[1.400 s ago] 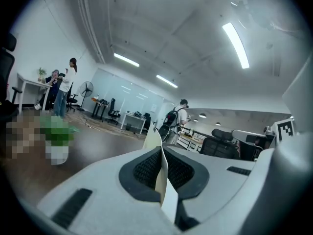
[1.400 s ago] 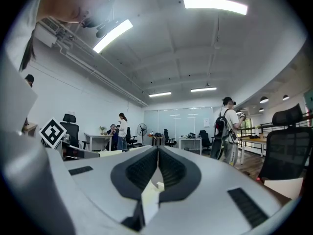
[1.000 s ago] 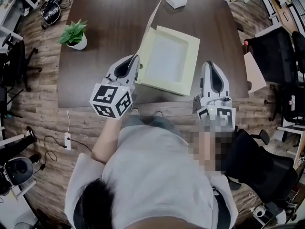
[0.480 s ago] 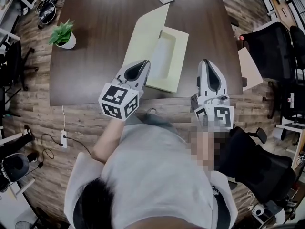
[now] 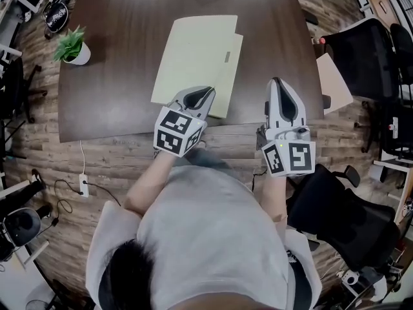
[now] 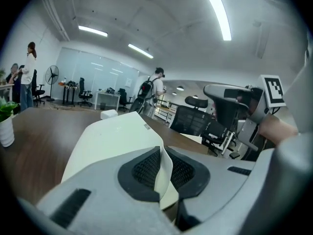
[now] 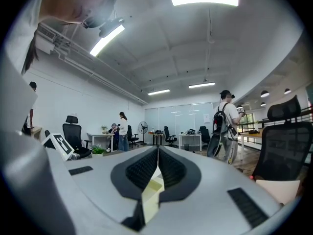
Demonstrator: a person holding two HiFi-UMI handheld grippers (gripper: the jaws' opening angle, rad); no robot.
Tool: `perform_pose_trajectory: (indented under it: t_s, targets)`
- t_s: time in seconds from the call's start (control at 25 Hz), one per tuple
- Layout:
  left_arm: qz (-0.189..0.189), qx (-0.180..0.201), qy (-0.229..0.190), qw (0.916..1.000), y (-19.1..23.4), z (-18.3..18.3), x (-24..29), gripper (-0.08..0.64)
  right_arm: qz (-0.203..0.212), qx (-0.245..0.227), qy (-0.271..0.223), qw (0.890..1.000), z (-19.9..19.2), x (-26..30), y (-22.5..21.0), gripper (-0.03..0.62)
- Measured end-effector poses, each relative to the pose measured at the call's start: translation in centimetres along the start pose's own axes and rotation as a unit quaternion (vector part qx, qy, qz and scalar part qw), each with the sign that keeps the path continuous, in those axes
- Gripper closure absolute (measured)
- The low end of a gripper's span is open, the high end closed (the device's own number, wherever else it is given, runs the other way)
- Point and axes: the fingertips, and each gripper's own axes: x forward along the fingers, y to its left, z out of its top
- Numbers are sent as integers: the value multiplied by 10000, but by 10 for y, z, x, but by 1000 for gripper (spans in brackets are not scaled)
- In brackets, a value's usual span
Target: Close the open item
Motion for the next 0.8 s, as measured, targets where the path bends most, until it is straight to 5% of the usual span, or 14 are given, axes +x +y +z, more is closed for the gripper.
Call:
perform_pose_trajectory:
  t_s: [0.36,0.8]
  targets:
    - [100,608,831,9946,-16,-41,39,548,-60,58,72,9999,-9,-11,-20,578]
    - [360,1640,1658,9718,-23,-75,62,543,-78,120,111,9998,-14,-13,-32,578]
